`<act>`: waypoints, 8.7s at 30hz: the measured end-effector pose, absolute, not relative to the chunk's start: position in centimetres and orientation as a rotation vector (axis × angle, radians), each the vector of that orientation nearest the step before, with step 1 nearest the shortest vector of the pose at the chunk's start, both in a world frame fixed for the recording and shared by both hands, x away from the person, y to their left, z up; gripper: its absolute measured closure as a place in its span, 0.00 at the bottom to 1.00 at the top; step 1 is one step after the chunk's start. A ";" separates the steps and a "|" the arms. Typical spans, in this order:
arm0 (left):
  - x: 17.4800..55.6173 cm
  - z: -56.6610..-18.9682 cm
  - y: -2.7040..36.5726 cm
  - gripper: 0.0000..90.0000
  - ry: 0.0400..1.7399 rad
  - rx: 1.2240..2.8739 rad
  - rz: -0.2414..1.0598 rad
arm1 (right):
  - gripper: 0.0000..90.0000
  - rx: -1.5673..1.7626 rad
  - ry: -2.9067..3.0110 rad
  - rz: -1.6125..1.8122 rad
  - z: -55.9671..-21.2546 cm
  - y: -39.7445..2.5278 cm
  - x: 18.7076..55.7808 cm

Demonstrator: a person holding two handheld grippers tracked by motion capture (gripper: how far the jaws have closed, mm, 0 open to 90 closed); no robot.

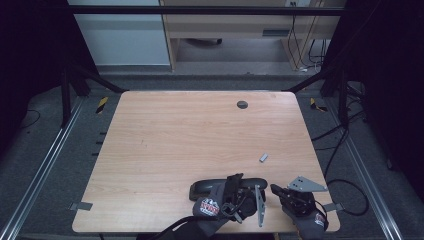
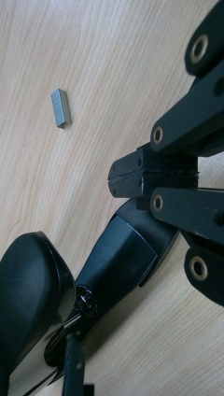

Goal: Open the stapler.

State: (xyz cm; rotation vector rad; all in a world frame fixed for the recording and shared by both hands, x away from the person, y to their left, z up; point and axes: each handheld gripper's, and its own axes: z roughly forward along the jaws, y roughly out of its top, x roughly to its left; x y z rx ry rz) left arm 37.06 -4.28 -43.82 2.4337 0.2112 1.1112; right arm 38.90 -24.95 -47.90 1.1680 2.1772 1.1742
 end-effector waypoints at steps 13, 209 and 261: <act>37.8 -44.8 -5.3 0.36 0.209 2.466 1.150 | 1.00 1.167 2.200 1.197 -48.1 -24.6 39.0; 37.4 -36.4 11.4 0.61 0.744 1.974 0.913 | 1.00 1.170 2.323 1.151 -49.5 -21.4 39.7; 37.5 -38.8 18.9 0.53 0.948 1.820 0.796 | 1.00 1.167 2.336 1.146 -49.4 -21.4 39.8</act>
